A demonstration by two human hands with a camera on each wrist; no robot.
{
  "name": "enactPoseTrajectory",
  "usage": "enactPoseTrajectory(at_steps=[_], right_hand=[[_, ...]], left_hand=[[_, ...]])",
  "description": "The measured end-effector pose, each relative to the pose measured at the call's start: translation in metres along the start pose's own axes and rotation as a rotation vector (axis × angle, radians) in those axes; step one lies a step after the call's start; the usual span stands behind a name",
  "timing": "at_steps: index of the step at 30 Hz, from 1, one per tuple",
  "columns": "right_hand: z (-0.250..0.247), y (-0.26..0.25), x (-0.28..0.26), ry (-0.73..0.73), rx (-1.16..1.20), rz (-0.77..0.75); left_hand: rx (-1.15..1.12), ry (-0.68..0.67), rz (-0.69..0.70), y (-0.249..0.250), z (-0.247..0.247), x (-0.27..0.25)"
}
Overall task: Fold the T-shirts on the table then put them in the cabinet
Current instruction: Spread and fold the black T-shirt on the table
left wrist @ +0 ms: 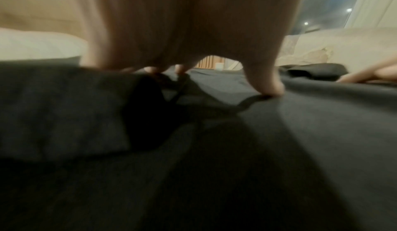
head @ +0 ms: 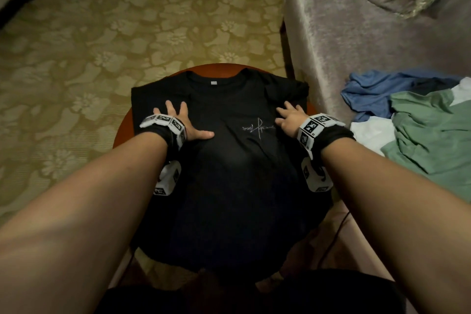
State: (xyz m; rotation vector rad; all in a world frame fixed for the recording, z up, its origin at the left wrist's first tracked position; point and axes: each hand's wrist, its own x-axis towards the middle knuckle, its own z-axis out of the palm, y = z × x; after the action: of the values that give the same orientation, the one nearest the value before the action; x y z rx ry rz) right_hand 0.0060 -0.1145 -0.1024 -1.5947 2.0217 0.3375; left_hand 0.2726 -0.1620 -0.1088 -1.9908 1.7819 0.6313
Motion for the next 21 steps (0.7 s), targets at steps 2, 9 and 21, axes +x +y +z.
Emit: enactPoseTrajectory(at_steps=[2,9,21], right_hand=[[0.001,0.003,0.008,-0.002,-0.017,0.027],[0.003,0.009,0.033,0.045,-0.064,0.096],[0.01,-0.003,-0.017,0.144,0.026,0.117]], left_hand=[[0.034,0.005,0.032,-0.006,-0.007,0.011],[0.037,0.018,0.084,-0.015,-0.019,0.039],[-0.086,0.11,0.054,-0.037,0.008,-0.023]])
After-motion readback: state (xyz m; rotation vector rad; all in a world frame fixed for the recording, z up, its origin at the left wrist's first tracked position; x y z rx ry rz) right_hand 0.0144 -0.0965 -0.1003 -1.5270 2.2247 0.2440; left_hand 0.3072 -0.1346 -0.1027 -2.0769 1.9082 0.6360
